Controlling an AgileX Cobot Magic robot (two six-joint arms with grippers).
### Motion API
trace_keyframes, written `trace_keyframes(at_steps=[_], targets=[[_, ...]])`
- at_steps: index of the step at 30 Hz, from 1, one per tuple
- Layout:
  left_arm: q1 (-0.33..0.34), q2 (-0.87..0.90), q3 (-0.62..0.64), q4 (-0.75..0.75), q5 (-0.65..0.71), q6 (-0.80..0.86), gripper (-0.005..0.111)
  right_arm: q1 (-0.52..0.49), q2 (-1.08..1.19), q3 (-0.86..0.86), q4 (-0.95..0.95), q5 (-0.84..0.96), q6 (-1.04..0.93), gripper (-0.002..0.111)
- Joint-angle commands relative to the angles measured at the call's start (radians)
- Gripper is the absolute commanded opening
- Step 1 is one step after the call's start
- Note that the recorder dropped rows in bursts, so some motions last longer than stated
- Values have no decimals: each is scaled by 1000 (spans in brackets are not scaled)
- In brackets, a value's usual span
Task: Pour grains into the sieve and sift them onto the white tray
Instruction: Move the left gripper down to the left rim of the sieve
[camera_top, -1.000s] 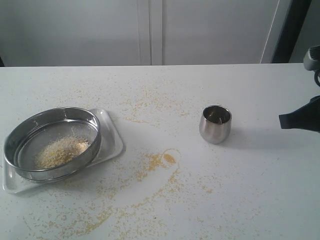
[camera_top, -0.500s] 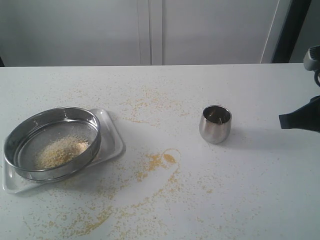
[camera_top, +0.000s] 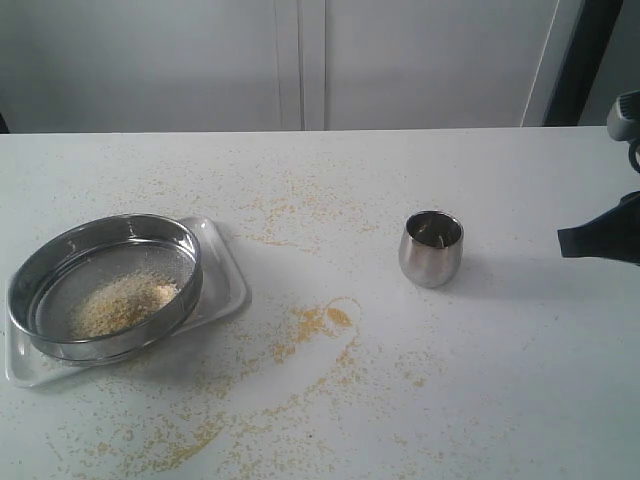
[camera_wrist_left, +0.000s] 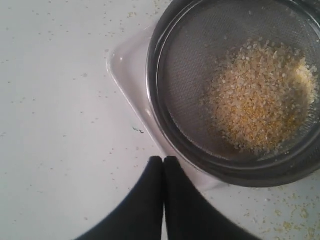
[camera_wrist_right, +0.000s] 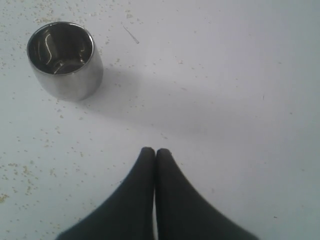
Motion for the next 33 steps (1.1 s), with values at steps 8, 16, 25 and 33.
trace_keyframes(at_steps=[8, 16, 25, 33], targets=[[0, 149, -97, -70, -61, -25, 67, 7, -5, 4, -1, -5, -19, 0], [0, 308, -182, -53, 38, -83, 63, 7, -5, 4, -1, -5, -19, 0], [0, 387, -182, -53, -30, -78, 60, 7, -5, 4, -1, -5, -19, 0], [0, 436, -163, -66, -115, -82, 60, 7, -5, 4, -1, -5, -19, 0]])
